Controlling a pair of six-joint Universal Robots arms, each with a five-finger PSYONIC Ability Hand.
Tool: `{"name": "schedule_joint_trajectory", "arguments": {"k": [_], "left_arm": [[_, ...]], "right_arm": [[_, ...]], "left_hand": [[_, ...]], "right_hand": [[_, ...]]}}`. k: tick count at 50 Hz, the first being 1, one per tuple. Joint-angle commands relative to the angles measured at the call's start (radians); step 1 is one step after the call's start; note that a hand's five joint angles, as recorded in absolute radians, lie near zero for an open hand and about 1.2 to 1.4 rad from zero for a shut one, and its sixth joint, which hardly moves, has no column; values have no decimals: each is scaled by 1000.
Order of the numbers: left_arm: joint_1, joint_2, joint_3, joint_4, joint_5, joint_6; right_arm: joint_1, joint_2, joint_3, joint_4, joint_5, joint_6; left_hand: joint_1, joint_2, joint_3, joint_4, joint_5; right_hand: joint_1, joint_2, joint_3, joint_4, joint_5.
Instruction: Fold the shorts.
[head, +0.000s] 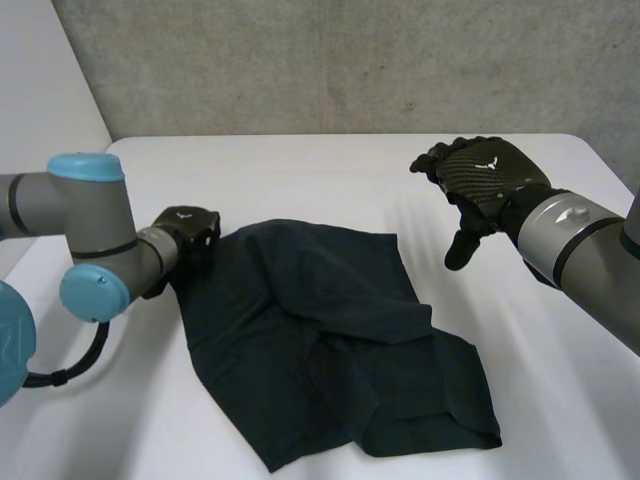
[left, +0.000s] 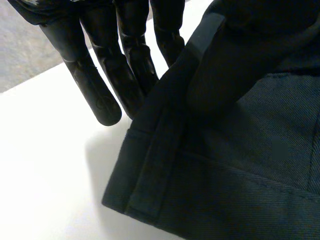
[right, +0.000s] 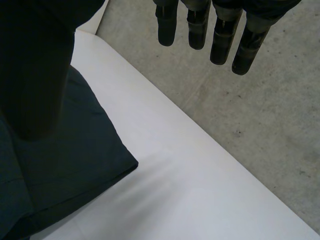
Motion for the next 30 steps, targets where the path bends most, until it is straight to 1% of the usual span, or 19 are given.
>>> {"name": "schedule_joint_trajectory", "arguments": {"k": [1, 4, 5, 6, 8, 12, 13, 16, 17, 19, 20, 23, 24, 27, 28, 30], "left_arm": [[27, 181, 35, 3, -143, 10], [67, 261, 55, 44, -224, 13], [87, 301, 70, 77, -257, 14], [90, 317, 78, 94, -266, 16], [87, 349, 90, 128, -265, 14], [22, 409, 133, 180, -240, 8], [-18, 418, 144, 187, -223, 8], [-84, 417, 150, 191, -199, 8], [-131, 407, 150, 193, -186, 8], [-190, 391, 149, 197, -176, 10], [-254, 356, 147, 200, -165, 14], [-345, 289, 152, 204, -159, 14], [-401, 251, 149, 204, -157, 14], [-488, 210, 140, 204, -148, 13], [-542, 187, 135, 205, -142, 11], [-592, 161, 130, 204, -134, 10]], "right_arm": [[1, -5, -4, -1, -2, 1], [1, -8, -12, -1, -2, 1], [1, -10, -15, -3, -2, 1], [1, -10, -17, -3, -2, 1], [3, -11, -20, -3, 0, 1], [3, -18, -21, -3, 0, 1], [3, -19, -23, -3, 0, 1], [3, -31, -21, -3, 3, 2], [3, -34, -21, -3, 3, 2], [1, -39, -23, -3, 5, 4], [-6, -44, -24, -5, 8, 5], [-12, -50, -27, -8, 28, 8], [-14, -59, -32, -9, 53, 11], [-16, -80, -38, -12, 113, 19], [-23, -91, -44, -26, 158, 19], [-35, -94, -49, -47, 195, 16]], "left_hand": [[280, 210, 220, 205, 253], [280, 210, 220, 205, 253], [280, 210, 220, 205, 253], [280, 210, 220, 205, 253], [280, 210, 220, 205, 253], [280, 210, 220, 205, 253], [280, 210, 220, 205, 253], [280, 210, 220, 205, 253], [280, 210, 220, 205, 253], [280, 210, 220, 205, 253], [280, 210, 220, 205, 253], [280, 210, 220, 205, 253], [280, 210, 220, 205, 253], [280, 210, 220, 205, 253], [280, 210, 220, 205, 253], [280, 210, 220, 205, 253]], "right_hand": [[19, -49, -32, -57, -70], [19, -49, -32, -57, -70], [19, -49, -32, -57, -70], [19, -49, -32, -57, -70], [19, -49, -32, -57, -70], [19, -49, -32, -57, -70], [19, -49, -32, -57, -70], [19, -49, -32, -57, -70], [19, -49, -32, -57, -70], [19, -49, -32, -57, -70], [19, -49, -32, -57, -70], [19, -49, -32, -57, -70], [19, -49, -32, -57, -70], [19, -49, -32, -57, -70], [19, -49, -32, -57, -70], [19, -49, -32, -57, -70]]}}
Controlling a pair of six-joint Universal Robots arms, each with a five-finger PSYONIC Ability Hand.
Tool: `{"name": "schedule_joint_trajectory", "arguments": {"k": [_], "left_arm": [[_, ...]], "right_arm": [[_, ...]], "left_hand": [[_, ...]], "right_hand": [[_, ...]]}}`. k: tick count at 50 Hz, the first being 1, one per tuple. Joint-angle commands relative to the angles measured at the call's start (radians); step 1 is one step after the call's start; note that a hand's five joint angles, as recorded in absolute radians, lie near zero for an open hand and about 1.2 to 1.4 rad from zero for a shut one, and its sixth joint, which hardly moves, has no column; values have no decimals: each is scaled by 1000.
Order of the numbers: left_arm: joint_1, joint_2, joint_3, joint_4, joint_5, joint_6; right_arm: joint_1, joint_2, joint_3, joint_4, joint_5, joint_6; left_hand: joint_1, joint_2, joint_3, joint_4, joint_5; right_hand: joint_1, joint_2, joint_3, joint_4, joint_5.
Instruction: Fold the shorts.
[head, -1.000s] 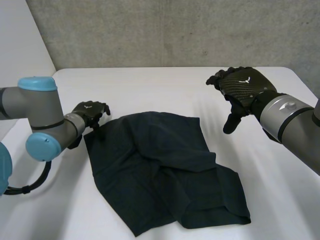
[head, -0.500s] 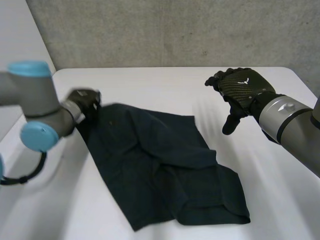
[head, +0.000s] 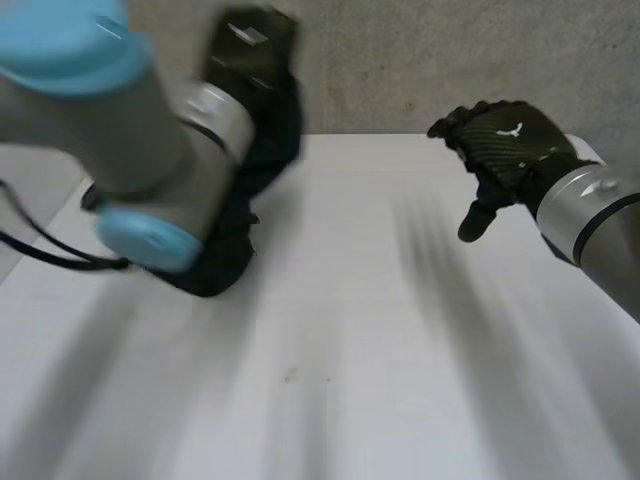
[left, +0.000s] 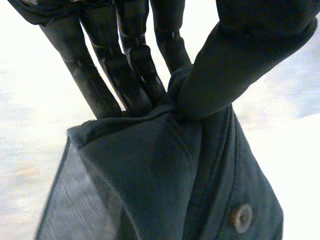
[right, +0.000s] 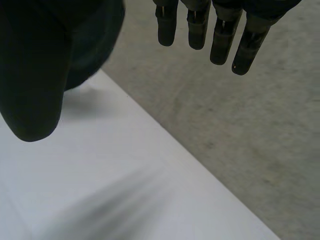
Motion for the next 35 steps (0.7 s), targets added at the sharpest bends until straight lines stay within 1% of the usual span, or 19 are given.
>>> {"name": "schedule_joint_trajectory", "arguments": {"k": [1, 3, 5, 6, 7, 9, 10, 11, 12, 16, 17, 20, 21, 24, 26, 31, 32, 33, 35], "left_arm": [[-238, -135, -22, -3, 29, -3], [-283, -171, -35, -8, 47, -1], [-301, -179, -49, -12, 53, 2], [-313, -178, -64, -14, 46, 6], [-317, -175, -71, -14, 43, 9], [-318, -161, -80, -14, 37, 17], [-314, -135, -84, -15, 28, 25], [-310, -123, -88, -15, 20, 29], [-303, -109, -92, -15, 12, 35], [-216, -26, -144, -38, -29, 61], [-177, 17, -172, -51, -34, 69], [-125, 71, -212, -66, -31, 74], [-85, 94, -238, -74, -32, 75], [-16, 120, -284, -92, -31, 74], [57, 132, -330, -132, -31, 77], [177, 137, -403, -226, -28, 77], [196, 135, -416, -236, -26, 77], [228, 132, -440, -245, -26, 78], [254, 126, -465, -249, -26, 80]], "right_arm": [[-41, -36, -16, -64, 165, -1], [-56, -40, -15, -84, 176, -4], [-70, -49, -13, -97, 178, -6], [-73, -49, -12, -97, 178, -6], [-75, -49, -12, -97, 176, -6], [-79, -49, -12, -95, 166, -7], [-79, -49, -12, -94, 160, -7], [-79, -49, -12, -92, 153, -7], [-79, -49, -10, -89, 146, -7], [-78, -45, -12, -40, 92, -7], [-73, -39, -15, -3, 63, -7], [-66, -22, -15, 69, 9, -7], [-66, 4, -15, 122, -23, -9], [-62, 42, -6, 196, -63, -9], [-46, 70, 30, 233, -95, -7], [37, 79, 164, 151, -106, -6], [60, 81, 216, 87, -103, -1], [66, 81, 240, 60, -101, 0], [80, 79, 295, 0, -103, 2]], "left_hand": [[271, 203, 204, 201, 253], [251, 183, 184, 181, 233], [-62, -130, -129, -132, -80], [-453, -521, -520, -523, -471], [-591, -659, -657, -661, -609], [-741, -809, -808, -811, -759], [-864, -932, -931, -934, -882], [-897, -965, -964, -967, -915], [-900, -968, -967, -970, -918], [-900, -968, -967, -970, -918], [-900, -968, -967, -970, -918], [-897, -965, -964, -967, -915], [-897, -965, -964, -967, -915], [-877, -945, -944, -947, -895], [-853, -921, -920, -924, -872], [-798, -866, -864, -868, -816], [-798, -866, -864, -868, -816], [-798, -866, -864, -868, -816], [-798, -866, -864, -868, -816]], "right_hand": [[19, -49, -32, -57, -70], [19, -49, -32, -57, -70], [19, -49, -32, -57, -70], [19, -49, -32, -57, -70], [19, -49, -32, -57, -70], [19, -49, -32, -57, -70], [19, -49, -32, -57, -70], [19, -49, -32, -57, -70], [19, -49, -32, -57, -70], [19, -49, -32, -57, -70], [19, -49, -32, -57, -70], [19, -49, -32, -57, -70], [19, -49, -32, -57, -70], [19, -49, -32, -57, -70], [19, -49, -32, -57, -70], [19, -49, -32, -57, -70], [19, -49, -32, -57, -70], [19, -49, -32, -57, -70], [19, -49, -32, -57, -70]]}}
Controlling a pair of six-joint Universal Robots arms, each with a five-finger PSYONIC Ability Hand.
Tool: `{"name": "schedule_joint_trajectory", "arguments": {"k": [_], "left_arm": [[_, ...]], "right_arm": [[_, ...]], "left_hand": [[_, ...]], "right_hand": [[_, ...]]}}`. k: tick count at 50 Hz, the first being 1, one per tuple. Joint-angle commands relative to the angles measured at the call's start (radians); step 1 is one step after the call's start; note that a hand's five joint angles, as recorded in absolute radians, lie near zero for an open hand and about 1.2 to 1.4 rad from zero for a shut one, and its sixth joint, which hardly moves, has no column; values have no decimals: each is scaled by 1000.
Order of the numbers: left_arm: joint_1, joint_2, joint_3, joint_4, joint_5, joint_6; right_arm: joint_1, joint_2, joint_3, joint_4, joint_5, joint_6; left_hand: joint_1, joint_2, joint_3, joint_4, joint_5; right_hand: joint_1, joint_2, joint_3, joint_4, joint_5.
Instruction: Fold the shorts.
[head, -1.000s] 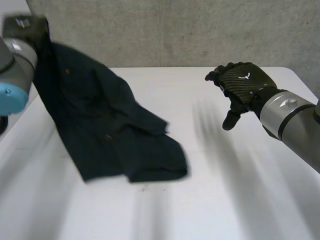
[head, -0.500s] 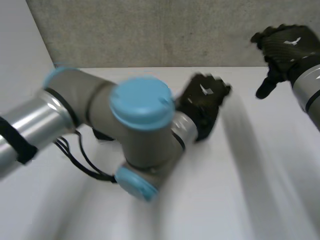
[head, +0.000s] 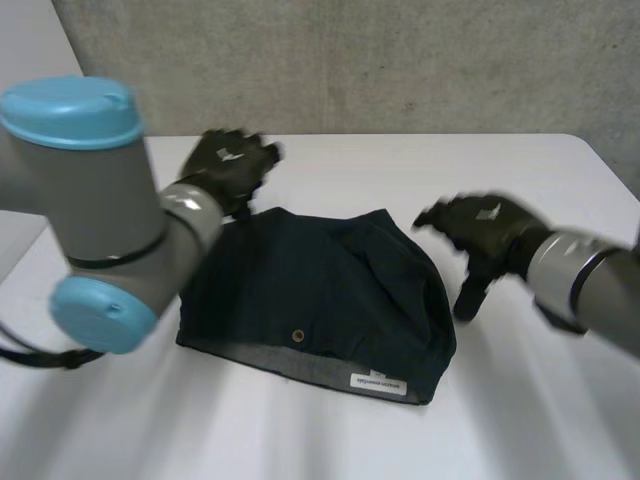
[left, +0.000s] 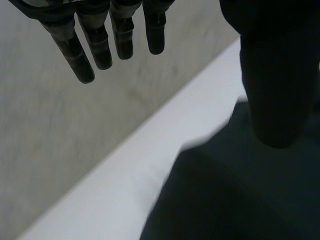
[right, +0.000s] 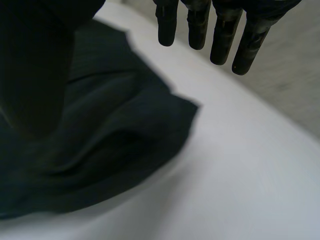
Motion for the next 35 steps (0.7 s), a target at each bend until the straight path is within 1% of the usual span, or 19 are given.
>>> {"name": "schedule_joint_trajectory", "arguments": {"k": [1, 2, 6, 8, 9, 12, 13, 14, 16, 17, 18, 19, 24, 27, 28, 31, 32, 34, 35], "left_arm": [[162, -12, -115, -78, 4, 2], [180, -15, -128, -77, 6, 2], [193, -70, -136, -64, 4, 5], [194, -107, -133, -63, 6, 13], [194, -123, -135, -63, 6, 17], [190, -170, -141, -63, 7, 25], [187, -178, -142, -63, 7, 25], [179, -189, -145, -63, 7, 23], [173, -193, -147, -66, 9, 22], [168, -195, -148, -66, 7, 22], [159, -193, -152, -66, 7, 19], [156, -192, -156, -66, 7, 19], [138, -154, -175, -67, -5, 11], [127, -80, -228, -70, -4, -1], [124, -57, -248, -70, -2, -6], [84, 40, -323, -66, 4, -52], [49, 85, -357, -61, 6, -87], [12, 126, -383, -57, 7, -131], [-6, 145, -395, -54, 7, -154]], "right_arm": [[104, 13, 255, -247, -8, 9], [111, 15, 279, -273, -6, 6], [170, 44, 357, -391, 9, 1], [194, 65, 369, -428, 32, 1], [206, 88, 376, -462, 79, 1], [210, 108, 377, -499, 162, -4], [210, 116, 374, -524, 217, -7], [208, 116, 374, -538, 236, -8], [207, 111, 377, -564, 270, -19], [205, 111, 379, -587, 277, -42], [205, 111, 380, -597, 276, -56], [203, 110, 379, -603, 274, -74], [188, 122, 345, -618, 279, -212], [162, 139, 284, -620, 276, -310], [139, 169, 238, -623, 276, -365], [98, 220, 150, -626, 276, -444], [81, 257, 85, -629, 274, -483], [65, 297, 11, -629, 271, -513], [56, 339, -64, -629, 261, -533]], "left_hand": [[69, 63, 77, 69, 64], [69, 63, 77, 69, 64], [87, 81, 94, 87, 81], [119, 113, 126, 119, 113], [133, 128, 141, 133, 128], [247, 242, 255, 247, 242], [324, 318, 331, 324, 318], [476, 470, 483, 476, 470], [673, 667, 680, 673, 667], [825, 819, 833, 825, 820], [1039, 1033, 1046, 1039, 1033], [1136, 1130, 1144, 1136, 1131], [1137, 1131, 1145, 1137, 1132], [1137, 1131, 1145, 1137, 1132], [1137, 1131, 1145, 1137, 1132], [1137, 1131, 1145, 1137, 1132], [1137, 1131, 1145, 1137, 1132], [1137, 1131, 1145, 1137, 1132], [1137, 1131, 1145, 1137, 1132]], "right_hand": [[19, -49, -32, -57, -70], [19, -49, -32, -57, -70], [19, -49, -32, -57, -70], [111, 43, 59, 35, 22], [268, 201, 217, 193, 180], [480, 413, 429, 405, 392], [746, 678, 694, 670, 657], [917, 849, 866, 841, 828], [1239, 1172, 1188, 1164, 1151], [1240, 1173, 1189, 1165, 1152], [1240, 1173, 1189, 1165, 1152], [1240, 1173, 1189, 1165, 1152], [1240, 1173, 1189, 1165, 1152], [1240, 1173, 1189, 1165, 1152], [1240, 1173, 1189, 1165, 1152], [1240, 1173, 1189, 1165, 1152], [1240, 1173, 1189, 1165, 1152], [1240, 1173, 1189, 1165, 1152], [1240, 1173, 1189, 1165, 1152]]}}
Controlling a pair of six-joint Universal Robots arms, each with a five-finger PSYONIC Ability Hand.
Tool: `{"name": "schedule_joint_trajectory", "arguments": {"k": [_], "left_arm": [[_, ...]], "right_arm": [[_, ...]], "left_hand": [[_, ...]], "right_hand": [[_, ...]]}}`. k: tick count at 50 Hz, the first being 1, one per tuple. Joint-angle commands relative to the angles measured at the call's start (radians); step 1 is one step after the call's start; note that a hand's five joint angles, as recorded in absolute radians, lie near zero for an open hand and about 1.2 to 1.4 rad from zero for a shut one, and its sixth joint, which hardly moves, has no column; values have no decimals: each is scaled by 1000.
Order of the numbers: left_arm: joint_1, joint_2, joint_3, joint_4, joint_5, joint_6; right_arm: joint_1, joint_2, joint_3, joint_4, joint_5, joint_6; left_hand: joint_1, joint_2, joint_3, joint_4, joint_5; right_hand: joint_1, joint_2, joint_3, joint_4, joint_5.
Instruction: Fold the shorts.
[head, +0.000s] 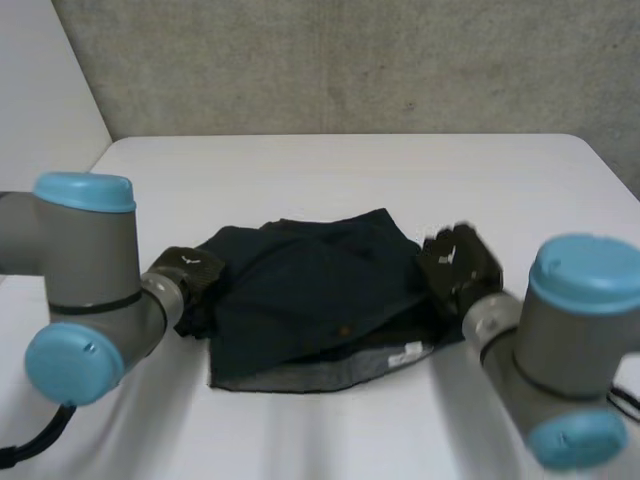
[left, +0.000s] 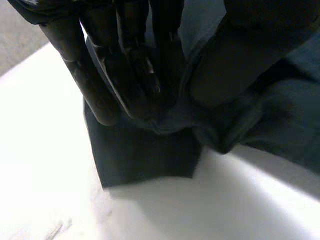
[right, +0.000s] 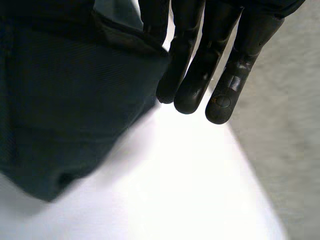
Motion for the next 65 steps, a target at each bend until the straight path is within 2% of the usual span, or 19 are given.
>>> {"name": "schedule_joint_trajectory", "arguments": {"k": [1, 7, 14, 16, 18, 19, 20, 22, 29, 38, 44, 45, 49, 50, 53, 55, 56, 57, 65], "left_arm": [[-145, 208, -142, 24, 7, -176], [-297, 228, -142, 86, 4, -331], [-504, 52, -14, 152, -5, -414], [-556, 4, 46, 141, -22, -411], [-563, -8, 65, 129, -48, -417], [-561, -8, 65, 120, -65, -415], [-552, -2, 62, 104, -105, -406], [-541, 10, 51, 90, -146, -402], [-388, 140, -39, 87, -160, -304], [-302, 338, -130, 83, -38, -253], [-213, 433, -200, 81, 13, -250], [-208, 435, -207, 81, 24, -250], [-199, 430, -236, 81, 77, -247], [-195, 429, -239, 78, 90, -247], [-188, 423, -240, 73, 91, -245], [-187, 423, -243, 69, 84, -247], [-187, 423, -245, 69, 82, -247], [-187, 424, -246, 69, 82, -247], [-103, 458, -294, 89, 9, -256]], "right_arm": [[-79, 173, -314, -2, -25, -161], [-99, 285, -543, -5, -106, -158], [-95, 386, -649, -84, -223, -149], [-92, 397, -639, -110, -218, -149], [-95, 391, -628, -108, -211, -146], [-102, 375, -605, -96, -203, -137], [-104, 366, -588, -88, -195, -131], [-113, 331, -553, -70, -179, -111], [-197, 102, -422, 131, -157, 78], [-210, -62, -398, 582, -177, 240], [-208, -163, -309, 633, -185, 374], [-208, -178, -290, 628, -186, 392], [-210, -243, -223, 576, -211, 444], [-210, -266, -202, 538, -227, 448], [-211, -330, -160, 480, -244, 461], [-211, -356, -149, 470, -241, 469], [-210, -367, -145, 472, -240, 477], [-208, -376, -138, 473, -235, 492], [-158, -484, -28, 490, -255, 671]], "left_hand": [[368, 205, 204, 205, 232], [368, 205, 204, 205, 232], [368, 205, 204, 205, 232], [176, 13, 12, 14, 40], [32, -132, -133, -131, -104], [-62, -225, -226, -225, -198], [-290, -453, -454, -452, -426], [-459, -622, -623, -621, -595], [-612, -775, -776, -775, -748], [-621, -784, -785, -784, -757], [-618, -781, -782, -781, -754], [-618, -781, -782, -781, -754], [-565, -729, -730, -728, -701], [-475, -638, -639, -638, -611], [-445, -608, -609, -607, -581], [-480, -643, -644, -642, -616], [-500, -664, -665, -663, -636], [-521, -684, -685, -684, -657], [-641, -805, -806, -804, -777]], "right_hand": [[436, 227, 215, 210, 249], [436, 227, 215, 210, 249], [436, 227, 215, 210, 249], [436, 227, 215, 210, 249], [125, -84, -96, -101, -62], [-342, -551, -563, -568, -530], [-539, -747, -759, -765, -726], [-786, -995, -1006, -1012, -973], [-786, -995, -1006, -1012, -973], [-693, -902, -914, -919, -881], [-682, -890, -902, -908, -869], [-658, -867, -879, -884, -846], [15, -193, -205, -211, -172], [380, 172, 160, 154, 193], [436, 227, 215, 210, 249], [96, -113, -125, -130, -92], [-215, -423, -435, -441, -402], [-697, -906, -918, -923, -885], [-667, -876, -888, -893, -854]]}}
